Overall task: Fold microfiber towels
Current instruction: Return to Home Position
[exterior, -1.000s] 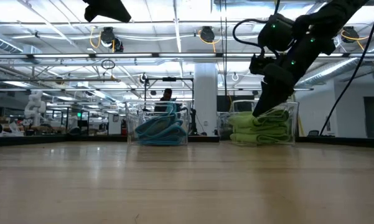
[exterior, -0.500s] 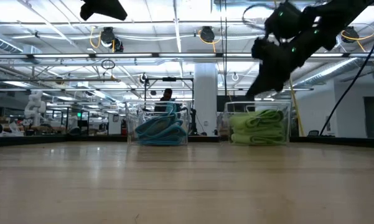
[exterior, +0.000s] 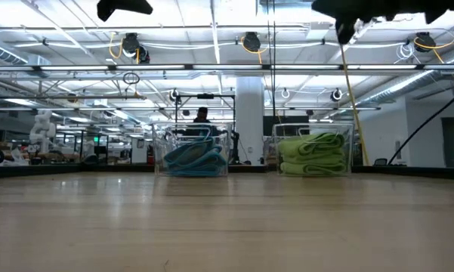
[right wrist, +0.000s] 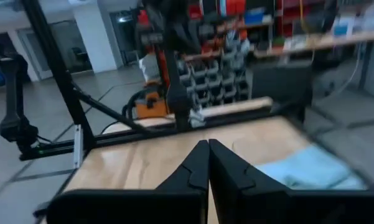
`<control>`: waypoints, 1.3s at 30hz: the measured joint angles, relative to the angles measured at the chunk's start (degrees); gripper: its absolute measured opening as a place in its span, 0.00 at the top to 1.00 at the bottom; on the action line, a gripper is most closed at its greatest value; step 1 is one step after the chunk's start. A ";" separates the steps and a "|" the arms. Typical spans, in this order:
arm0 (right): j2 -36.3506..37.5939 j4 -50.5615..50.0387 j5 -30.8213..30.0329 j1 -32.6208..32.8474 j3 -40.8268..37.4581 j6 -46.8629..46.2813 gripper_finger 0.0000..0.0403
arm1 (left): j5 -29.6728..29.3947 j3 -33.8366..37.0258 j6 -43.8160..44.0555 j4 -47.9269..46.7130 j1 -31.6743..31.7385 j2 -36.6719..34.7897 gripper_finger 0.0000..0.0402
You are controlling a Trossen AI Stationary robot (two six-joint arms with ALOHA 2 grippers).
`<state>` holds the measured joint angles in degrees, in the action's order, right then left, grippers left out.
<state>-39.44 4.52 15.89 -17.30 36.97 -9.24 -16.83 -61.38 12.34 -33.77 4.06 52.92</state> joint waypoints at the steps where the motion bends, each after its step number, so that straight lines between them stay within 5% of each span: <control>1: 1.20 -0.33 -1.06 0.57 0.00 1.27 1.00 | -0.05 1.77 0.20 2.19 -0.33 -0.48 0.99; 7: 6.35 -0.60 -5.42 2.62 0.02 9.08 1.00 | -0.16 11.64 1.84 15.09 -1.32 -3.65 1.00; 17: 11.05 -6.80 -5.34 5.89 -0.62 17.14 1.00 | -1.16 13.33 -1.19 9.66 -1.47 -4.30 0.96; 23: 13.78 2.18 -5.33 6.16 -9.74 15.82 1.00 | 2.44 15.13 -4.35 9.61 -0.38 -4.39 0.99; 30: 15.39 16.90 -5.36 6.16 -21.48 17.53 1.00 | 9.15 22.97 -3.61 20.66 1.81 -4.74 0.99; 39: 19.29 18.00 -7.13 6.14 -29.59 17.53 1.00 | 13.78 32.48 -4.79 31.15 4.45 -5.47 0.99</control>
<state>-20.16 22.52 8.75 -11.16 7.39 8.29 -3.06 -28.90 7.55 -2.61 8.50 47.45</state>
